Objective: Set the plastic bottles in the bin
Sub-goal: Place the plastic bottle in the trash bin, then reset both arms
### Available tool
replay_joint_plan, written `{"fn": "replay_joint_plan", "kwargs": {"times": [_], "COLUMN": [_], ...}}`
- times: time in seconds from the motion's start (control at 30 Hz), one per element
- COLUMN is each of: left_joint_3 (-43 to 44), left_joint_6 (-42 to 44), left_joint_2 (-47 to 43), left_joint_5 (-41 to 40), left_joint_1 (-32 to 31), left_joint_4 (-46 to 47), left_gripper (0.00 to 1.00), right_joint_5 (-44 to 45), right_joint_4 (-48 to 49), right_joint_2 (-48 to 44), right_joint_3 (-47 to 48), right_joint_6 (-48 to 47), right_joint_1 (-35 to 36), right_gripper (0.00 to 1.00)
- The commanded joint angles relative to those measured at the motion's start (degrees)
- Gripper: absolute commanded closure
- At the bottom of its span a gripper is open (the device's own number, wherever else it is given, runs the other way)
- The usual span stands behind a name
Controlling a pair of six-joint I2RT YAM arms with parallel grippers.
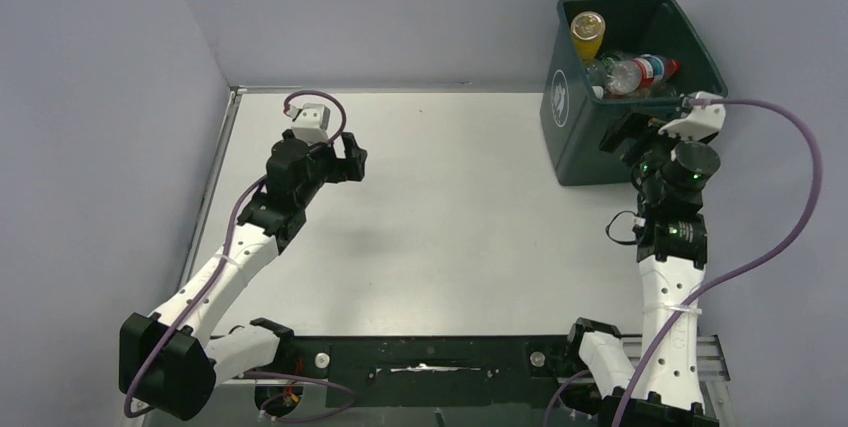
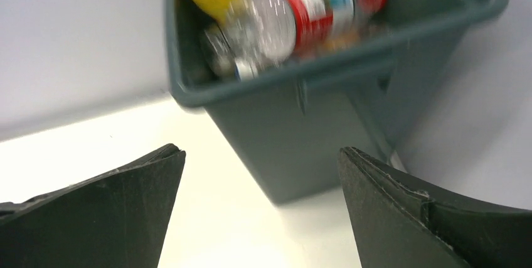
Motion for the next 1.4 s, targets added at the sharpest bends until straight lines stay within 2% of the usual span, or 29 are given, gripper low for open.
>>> {"fn": "replay_joint_plan", "kwargs": {"times": [0.0,0.13,0.23,0.37,0.53,0.7,0.87,0.97,1.17,1.23,1.37], "left_joint_3": [-5.11,-12.37,-18.57,-24.83,-29.24,-28.71,-27.46,-28.89,-27.54,-28.51,-30.21], "left_joint_6": [0.78,1.22,1.67,5.32,6.65,4.38,1.12,0.26,1.06,1.47,2.0], "left_joint_2": [-1.77,-2.51,-2.74,-1.82,2.05,7.98,13.5,15.73,18.55,17.92,17.73], "left_joint_5": [-1.22,-2.25,-2.44,-1.12,-1.29,3.29,13.05,16.79,18.87,17.99,16.96], "left_joint_1": [2.04,3.9,5.6,7.24,11.75,18.29,26.67,30.1,32.61,33.32,34.35], "left_joint_4": [8.05,15.52,22.05,29.72,37.1,42.0,47.17,53.85,56.51,57.21,61.22], "left_gripper": [0.11,0.11,0.11,0.11,0.11,0.11,0.11,0.11,0.11,0.11,0.11], "right_joint_5": [5.38,10.93,17.2,23.95,26.81,29.18,30.7,32.27,32.43,32.1,30.62], "right_joint_4": [7.65,20.34,27.31,37.58,52.16,64.19,76.32,75.97,85.19,80.27,79.27], "right_joint_2": [-3.92,-11.06,-12.95,-11.27,-4.38,6.88,19.59,22.61,31.02,31.43,32.08], "right_joint_3": [-15.12,-31.87,-39.39,-46.93,-54.01,-55.59,-55.53,-53.34,-52.92,-50.52,-49.36], "right_joint_6": [-1.97,-3.0,-3.87,-5.2,-6.53,-6.6,-7.18,-8.8,-10.3,-9.51,-9.46], "right_joint_1": [1.23,3.63,7.18,10.87,11.12,11.19,11.45,12.27,11.16,10.9,10.33], "right_gripper": [0.02,0.02,0.02,0.02,0.02,0.02,0.02,0.02,0.02,0.02,0.02]}}
